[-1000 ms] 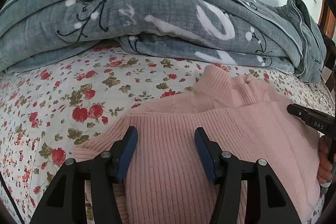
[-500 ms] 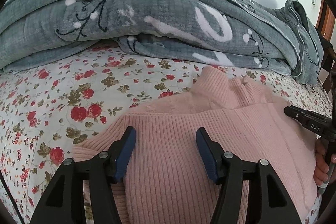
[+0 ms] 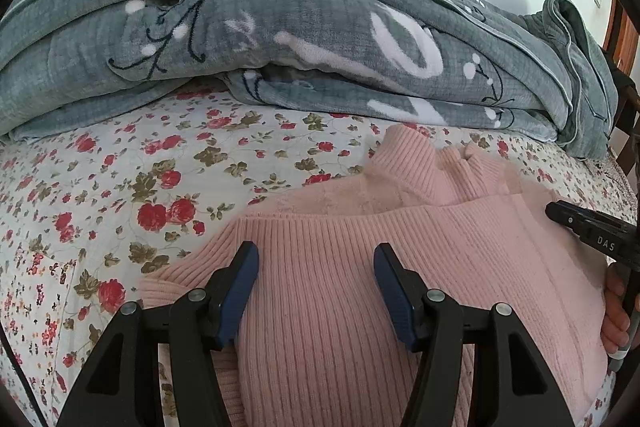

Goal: Fold small clothes

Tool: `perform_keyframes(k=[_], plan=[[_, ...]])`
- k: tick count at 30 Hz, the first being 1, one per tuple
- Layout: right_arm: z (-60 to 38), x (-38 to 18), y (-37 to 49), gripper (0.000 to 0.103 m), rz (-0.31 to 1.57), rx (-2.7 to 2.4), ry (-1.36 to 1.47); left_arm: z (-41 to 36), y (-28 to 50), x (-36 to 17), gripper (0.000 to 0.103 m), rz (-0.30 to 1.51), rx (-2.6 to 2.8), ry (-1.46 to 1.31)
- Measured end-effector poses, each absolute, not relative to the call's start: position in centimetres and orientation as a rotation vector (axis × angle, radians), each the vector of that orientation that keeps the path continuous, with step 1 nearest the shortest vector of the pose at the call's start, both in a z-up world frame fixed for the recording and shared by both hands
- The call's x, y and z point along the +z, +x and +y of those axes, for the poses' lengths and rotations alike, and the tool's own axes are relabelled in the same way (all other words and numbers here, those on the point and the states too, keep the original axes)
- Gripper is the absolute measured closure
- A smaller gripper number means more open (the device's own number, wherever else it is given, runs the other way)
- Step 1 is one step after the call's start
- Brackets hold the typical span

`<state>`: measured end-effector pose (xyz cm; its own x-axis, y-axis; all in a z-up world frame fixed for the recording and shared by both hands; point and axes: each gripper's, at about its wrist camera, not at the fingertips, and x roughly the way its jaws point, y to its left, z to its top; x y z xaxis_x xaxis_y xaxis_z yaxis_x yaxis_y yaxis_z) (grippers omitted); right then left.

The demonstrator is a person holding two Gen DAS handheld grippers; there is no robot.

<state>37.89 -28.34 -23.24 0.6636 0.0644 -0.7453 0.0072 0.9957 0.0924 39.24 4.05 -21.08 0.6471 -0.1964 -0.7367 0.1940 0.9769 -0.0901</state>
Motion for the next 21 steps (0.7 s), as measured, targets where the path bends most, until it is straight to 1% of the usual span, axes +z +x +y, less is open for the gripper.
perform_keyframes(k=[14,21], plan=[[-28.18,-23.21,37.65,0.069,0.841,0.038,0.087,4.13,39.24,-21.08,0.045,0.839,-0.222,-0.003],[-28.19,-23.18,37.61,0.068,0.841,0.039,0.087,4.13,39.23,-21.07,0.045,0.84,-0.222,-0.004]])
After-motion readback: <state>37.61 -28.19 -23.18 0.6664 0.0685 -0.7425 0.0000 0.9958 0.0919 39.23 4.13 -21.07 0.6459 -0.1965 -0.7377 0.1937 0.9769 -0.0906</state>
